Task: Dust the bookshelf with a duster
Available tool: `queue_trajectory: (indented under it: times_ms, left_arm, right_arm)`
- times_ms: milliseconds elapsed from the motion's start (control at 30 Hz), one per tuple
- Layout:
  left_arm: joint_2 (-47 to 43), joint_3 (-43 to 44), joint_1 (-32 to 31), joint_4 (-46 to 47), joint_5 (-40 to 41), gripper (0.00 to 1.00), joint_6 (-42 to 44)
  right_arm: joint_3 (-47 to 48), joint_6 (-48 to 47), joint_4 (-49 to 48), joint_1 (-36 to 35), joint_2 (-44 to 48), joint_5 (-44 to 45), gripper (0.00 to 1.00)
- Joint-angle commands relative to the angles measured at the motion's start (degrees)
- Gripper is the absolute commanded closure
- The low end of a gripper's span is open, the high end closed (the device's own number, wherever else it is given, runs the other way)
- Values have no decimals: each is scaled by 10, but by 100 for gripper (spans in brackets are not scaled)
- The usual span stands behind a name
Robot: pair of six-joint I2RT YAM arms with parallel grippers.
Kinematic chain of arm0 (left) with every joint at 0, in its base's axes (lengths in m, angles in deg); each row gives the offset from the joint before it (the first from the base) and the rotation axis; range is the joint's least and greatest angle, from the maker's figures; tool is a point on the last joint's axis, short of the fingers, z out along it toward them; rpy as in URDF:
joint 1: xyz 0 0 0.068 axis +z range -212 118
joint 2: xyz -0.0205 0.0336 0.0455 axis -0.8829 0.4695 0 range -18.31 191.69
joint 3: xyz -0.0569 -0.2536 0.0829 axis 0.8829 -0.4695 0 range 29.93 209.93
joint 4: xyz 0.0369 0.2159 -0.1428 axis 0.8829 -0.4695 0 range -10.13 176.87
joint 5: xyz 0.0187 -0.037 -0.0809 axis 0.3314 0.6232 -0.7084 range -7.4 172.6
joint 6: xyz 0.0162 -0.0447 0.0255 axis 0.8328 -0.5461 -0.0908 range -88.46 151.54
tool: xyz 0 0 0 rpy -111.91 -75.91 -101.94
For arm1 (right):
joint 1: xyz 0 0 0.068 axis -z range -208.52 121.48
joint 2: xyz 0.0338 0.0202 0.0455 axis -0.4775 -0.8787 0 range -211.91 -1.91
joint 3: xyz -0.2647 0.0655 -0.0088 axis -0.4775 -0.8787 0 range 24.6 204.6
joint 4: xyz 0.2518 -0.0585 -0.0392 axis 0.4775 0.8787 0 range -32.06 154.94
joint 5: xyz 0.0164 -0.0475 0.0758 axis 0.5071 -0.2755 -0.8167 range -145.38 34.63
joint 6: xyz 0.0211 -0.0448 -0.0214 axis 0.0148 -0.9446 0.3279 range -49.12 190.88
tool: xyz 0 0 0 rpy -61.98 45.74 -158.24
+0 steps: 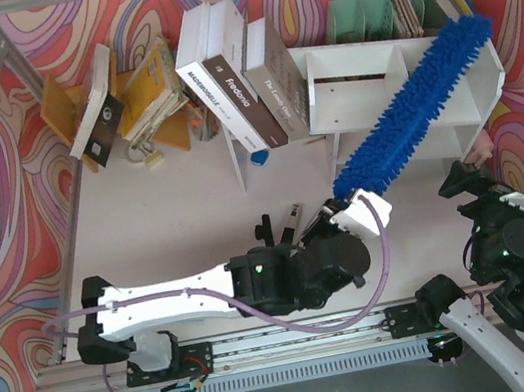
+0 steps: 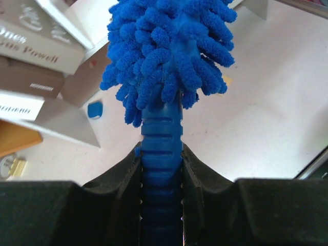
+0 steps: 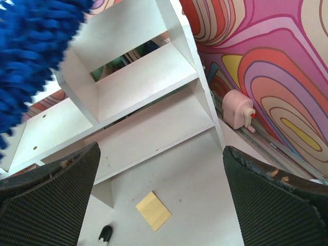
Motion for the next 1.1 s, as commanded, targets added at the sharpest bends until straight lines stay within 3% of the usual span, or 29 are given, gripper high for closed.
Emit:
queue_trajectory:
  times_ms: [0, 300, 733, 1067]
  left_arm:
    - [-41, -33, -41, 54, 158, 100, -33]
    - [-68, -41, -92, -127, 253, 100, -259]
    - [23, 41, -122, -456, 231, 100, -593]
    - [69, 60, -132, -547, 205, 100, -739]
  right_arm:
    - [-4, -7, -18, 2, 0, 4, 9]
    - [-3, -6, -17, 2, -4, 5, 9]
    - [-2, -4, -13, 2, -6, 7, 9]
    - [-3, -6, -16, 2, -11, -1, 9]
